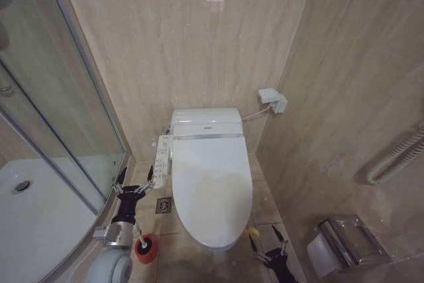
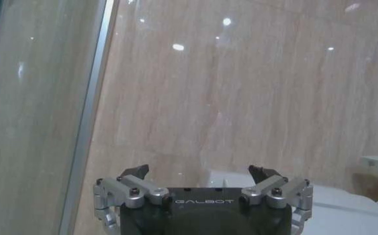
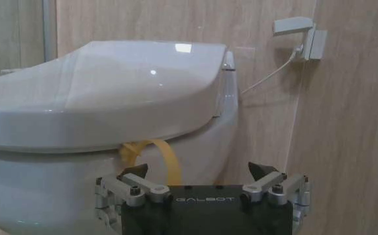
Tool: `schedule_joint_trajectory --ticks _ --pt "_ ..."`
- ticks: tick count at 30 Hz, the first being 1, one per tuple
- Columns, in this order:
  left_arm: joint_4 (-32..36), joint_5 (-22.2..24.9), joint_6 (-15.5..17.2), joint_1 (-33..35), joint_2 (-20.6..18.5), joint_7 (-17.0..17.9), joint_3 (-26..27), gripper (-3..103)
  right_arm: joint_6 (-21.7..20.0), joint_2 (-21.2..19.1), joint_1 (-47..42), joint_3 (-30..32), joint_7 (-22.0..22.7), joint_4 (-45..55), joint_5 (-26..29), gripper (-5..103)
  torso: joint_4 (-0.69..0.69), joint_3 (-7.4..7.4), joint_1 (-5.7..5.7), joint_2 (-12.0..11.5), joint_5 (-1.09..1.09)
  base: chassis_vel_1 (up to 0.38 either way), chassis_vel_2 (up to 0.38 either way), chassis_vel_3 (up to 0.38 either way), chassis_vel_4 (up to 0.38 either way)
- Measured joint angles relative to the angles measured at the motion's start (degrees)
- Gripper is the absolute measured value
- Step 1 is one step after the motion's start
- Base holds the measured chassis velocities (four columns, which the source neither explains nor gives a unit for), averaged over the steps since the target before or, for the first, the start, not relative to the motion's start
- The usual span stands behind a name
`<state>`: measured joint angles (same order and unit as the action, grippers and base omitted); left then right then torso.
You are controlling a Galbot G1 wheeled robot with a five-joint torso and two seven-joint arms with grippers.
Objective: Open the toilet lid, clean the toilet bowl with a toilet brush, close the toilet lid, and flush.
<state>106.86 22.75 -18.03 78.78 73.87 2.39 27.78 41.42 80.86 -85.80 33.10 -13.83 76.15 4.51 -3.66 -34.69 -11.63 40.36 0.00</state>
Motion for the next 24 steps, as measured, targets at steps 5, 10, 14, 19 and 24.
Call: schedule_joint_trajectory --ticks 5,10,14,19,24 --pt "-0.71 0.07 0.02 -0.51 -0.05 0.02 -0.05 100 0.04 -0.05 0.42 0.44 -1.2 -0.51 0.83 100 -0.01 0.0 0.0 0.0 0.0 0.0 0.0 0.0 0.0" --pt "-1.19 0.09 0.05 -1.09 0.16 0.03 -0.36 100 0.26 -0.09 -0.12 0.76 -2.3 -0.01 1.85 83 -0.01 0.0 0.0 0.0 -0.01 0.0 0.0 0.0 0.0" --pt "-1.31 0.1 0.09 -1.31 0.28 0.05 -0.51 100 0.45 0.02 -0.8 0.74 -2.7 0.34 2.27 55 -0.02 0.0 0.0 0.0 0.0 0.0 0.0 0.0 0.0" --pt "-1.53 0.13 0.11 -1.47 0.21 0.06 -0.56 100 0.6 0.44 -1.26 0.66 -2.91 0.59 2.32 55 -0.01 0.0 0.0 0.0 0.0 0.0 0.0 0.0 0.0" --pt "-1.62 0.23 0.11 -1.53 -0.03 0.07 -0.49 100 0.76 1.15 -1.45 0.53 -2.91 0.58 2.32 28 -0.01 0.0 0.0 0.0 0.0 0.0 0.0 0.0 0.0"
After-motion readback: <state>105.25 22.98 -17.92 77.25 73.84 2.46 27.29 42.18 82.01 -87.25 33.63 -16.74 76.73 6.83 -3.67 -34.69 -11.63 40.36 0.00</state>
